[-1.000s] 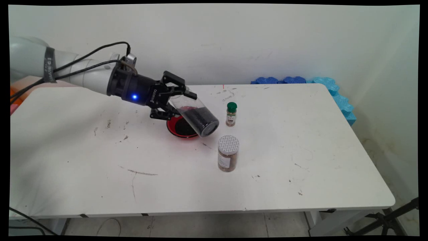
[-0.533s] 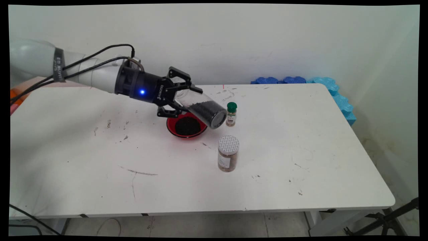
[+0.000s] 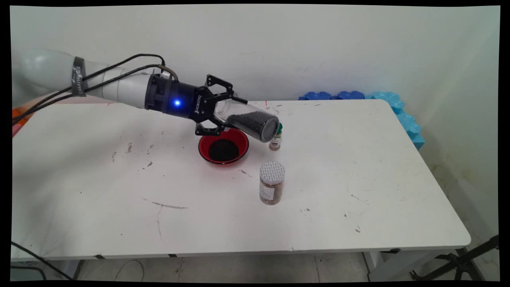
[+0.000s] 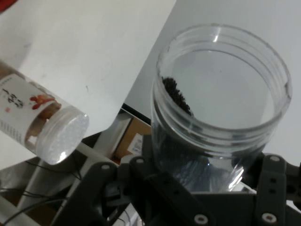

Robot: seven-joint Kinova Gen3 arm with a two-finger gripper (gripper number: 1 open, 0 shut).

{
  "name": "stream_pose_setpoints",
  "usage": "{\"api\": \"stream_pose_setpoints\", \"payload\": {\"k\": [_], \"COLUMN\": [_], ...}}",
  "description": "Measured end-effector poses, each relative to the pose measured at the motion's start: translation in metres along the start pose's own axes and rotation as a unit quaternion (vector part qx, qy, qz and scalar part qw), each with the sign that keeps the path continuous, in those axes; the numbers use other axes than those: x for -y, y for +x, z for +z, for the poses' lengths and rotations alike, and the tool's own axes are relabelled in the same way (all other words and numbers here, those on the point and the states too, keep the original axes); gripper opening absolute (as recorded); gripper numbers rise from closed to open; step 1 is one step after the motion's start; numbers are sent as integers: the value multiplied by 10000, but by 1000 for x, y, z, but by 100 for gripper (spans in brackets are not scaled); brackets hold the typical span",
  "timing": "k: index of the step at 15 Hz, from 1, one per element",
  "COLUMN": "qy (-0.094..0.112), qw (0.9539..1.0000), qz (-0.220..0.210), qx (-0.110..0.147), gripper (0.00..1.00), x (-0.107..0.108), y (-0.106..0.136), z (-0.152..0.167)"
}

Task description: Pour the black seasoning powder in the red bowl

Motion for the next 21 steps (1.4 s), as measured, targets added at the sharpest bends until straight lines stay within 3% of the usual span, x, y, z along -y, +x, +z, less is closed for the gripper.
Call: {"api": "stream_pose_setpoints", "payload": {"k": [21], "qy": [-257], "qw": [9939], "qz": [-1067], "qx": [81], "gripper": [0], "x": [11], "y": [18], "z": [7]}}
